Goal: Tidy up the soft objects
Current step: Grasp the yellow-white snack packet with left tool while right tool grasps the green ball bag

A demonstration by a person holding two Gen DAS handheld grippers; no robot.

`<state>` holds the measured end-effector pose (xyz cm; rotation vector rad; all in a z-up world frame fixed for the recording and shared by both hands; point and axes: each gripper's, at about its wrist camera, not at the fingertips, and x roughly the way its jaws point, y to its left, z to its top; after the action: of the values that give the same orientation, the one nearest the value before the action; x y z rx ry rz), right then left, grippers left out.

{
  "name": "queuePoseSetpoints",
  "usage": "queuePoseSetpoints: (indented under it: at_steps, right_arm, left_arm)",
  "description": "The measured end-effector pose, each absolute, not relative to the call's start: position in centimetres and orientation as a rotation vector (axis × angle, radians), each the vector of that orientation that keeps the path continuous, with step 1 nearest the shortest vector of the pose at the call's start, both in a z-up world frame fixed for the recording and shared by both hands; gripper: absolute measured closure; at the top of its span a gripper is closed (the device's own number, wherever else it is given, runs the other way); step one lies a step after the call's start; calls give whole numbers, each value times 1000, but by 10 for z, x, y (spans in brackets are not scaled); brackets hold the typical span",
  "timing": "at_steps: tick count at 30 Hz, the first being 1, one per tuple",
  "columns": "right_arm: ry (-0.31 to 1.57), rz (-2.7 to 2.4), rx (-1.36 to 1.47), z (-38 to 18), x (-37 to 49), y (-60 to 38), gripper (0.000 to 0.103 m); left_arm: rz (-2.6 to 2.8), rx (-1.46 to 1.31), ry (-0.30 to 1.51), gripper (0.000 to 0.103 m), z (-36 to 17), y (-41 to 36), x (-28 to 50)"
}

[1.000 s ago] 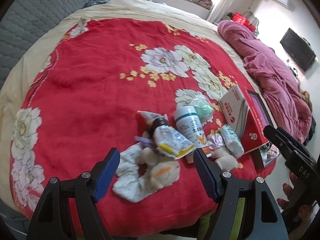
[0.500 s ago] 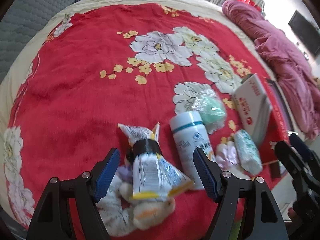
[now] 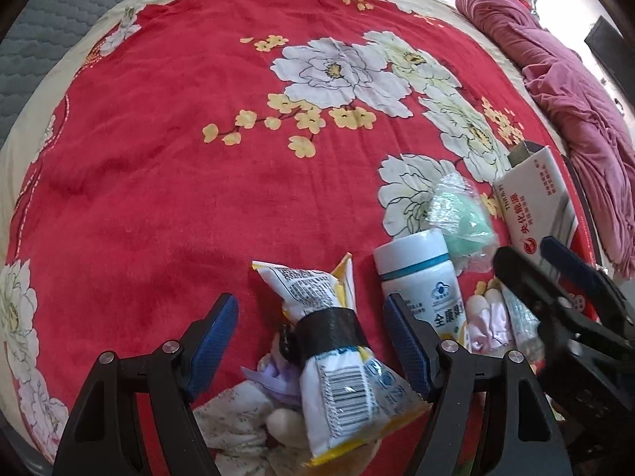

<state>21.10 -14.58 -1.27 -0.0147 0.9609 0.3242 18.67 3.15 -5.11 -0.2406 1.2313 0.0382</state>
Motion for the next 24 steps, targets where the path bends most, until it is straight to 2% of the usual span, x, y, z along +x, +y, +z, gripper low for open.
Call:
queuePoseSetpoints:
  at_steps: [18, 21, 23, 24]
  right_arm:
    - [1036, 340, 6, -49, 253, -140, 25]
    - [1030, 359, 4, -50, 255, -139, 34]
    - [1025, 384, 13, -50, 255, -138, 46]
    - [1024, 394, 21, -51, 254, -139, 48]
  left_arm:
    - [38, -262, 1258, 28, -66, 40, 195]
    - [39, -246, 1264, 33, -66, 38, 195]
    - [40, -226, 1276, 35, -67, 34, 196]
    - [41, -218, 1281, 35, -67, 33, 196]
